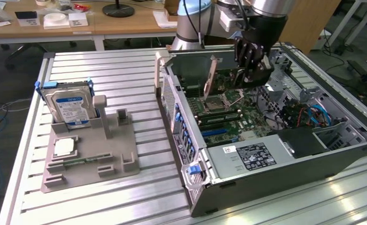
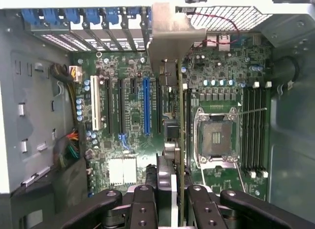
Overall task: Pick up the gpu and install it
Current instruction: 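Insert the gpu into the slot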
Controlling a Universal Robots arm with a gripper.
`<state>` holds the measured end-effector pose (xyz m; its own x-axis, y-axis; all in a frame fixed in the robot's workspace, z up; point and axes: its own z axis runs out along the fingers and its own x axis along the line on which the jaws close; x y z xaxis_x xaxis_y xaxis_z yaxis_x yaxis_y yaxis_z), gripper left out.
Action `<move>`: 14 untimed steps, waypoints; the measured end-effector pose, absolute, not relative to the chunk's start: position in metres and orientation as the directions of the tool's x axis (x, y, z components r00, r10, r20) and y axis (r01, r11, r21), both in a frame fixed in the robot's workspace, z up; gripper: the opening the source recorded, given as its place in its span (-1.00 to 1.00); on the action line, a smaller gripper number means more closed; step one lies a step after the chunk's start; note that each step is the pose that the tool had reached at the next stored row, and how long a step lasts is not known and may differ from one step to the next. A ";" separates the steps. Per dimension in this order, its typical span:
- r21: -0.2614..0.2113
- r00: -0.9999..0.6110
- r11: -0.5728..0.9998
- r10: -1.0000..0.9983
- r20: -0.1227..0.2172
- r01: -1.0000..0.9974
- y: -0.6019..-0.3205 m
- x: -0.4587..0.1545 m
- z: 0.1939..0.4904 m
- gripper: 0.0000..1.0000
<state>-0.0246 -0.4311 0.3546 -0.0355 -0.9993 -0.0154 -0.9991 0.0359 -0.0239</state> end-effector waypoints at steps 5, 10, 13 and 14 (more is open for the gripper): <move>-0.024 -0.043 0.043 -0.999 -0.011 -0.999 -0.431 -0.031 0.346 -0.44; -0.024 -0.043 0.043 -0.999 -0.011 -0.999 -0.439 -0.032 0.340 -0.44; -0.024 -0.043 0.043 -0.999 -0.011 -0.999 -0.439 -0.037 0.338 -0.44; -0.024 -0.043 0.043 -0.999 -0.011 -0.999 -0.439 -0.039 0.337 -0.44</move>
<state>-0.0393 -0.4395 0.3366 -0.0431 -0.9990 -0.0114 -0.9988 0.0434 -0.0241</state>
